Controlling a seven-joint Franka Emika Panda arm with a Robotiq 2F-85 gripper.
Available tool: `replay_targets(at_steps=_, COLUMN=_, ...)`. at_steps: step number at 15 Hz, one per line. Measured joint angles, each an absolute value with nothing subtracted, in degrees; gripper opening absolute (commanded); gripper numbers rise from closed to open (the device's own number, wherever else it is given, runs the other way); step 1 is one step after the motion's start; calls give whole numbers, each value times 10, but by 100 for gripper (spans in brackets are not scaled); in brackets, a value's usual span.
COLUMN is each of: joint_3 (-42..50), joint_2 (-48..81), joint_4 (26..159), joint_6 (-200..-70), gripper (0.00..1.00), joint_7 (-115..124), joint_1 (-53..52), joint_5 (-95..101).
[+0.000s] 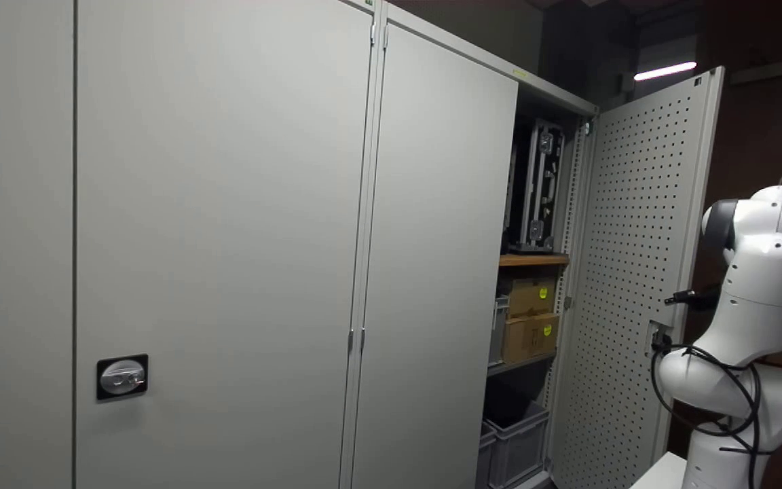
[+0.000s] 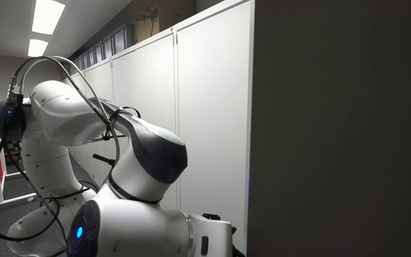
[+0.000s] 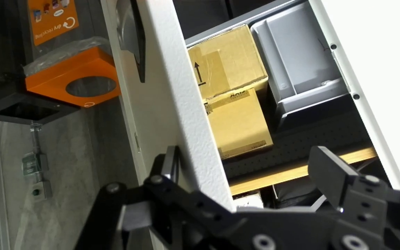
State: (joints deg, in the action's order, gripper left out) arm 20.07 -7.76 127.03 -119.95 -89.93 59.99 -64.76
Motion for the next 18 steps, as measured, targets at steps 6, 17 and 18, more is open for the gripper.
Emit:
replay_targets(at_steps=6, joint_3=202, joint_2=-128, joint_4=1316, joint_6=-1237, gripper=100, joint_7=-880, joint_1=561, joint_5=-648)
replay_targets(at_steps=17, joint_3=202, joint_2=-203, joint_4=1378, joint_6=-1310, gripper=100, joint_7=-852, joint_1=486, joint_5=-646)
replay_targets(at_steps=18, joint_3=202, joint_2=-209, joint_4=1383, joint_6=-1317, gripper=100, joint_7=-847, joint_1=480, joint_5=-646)
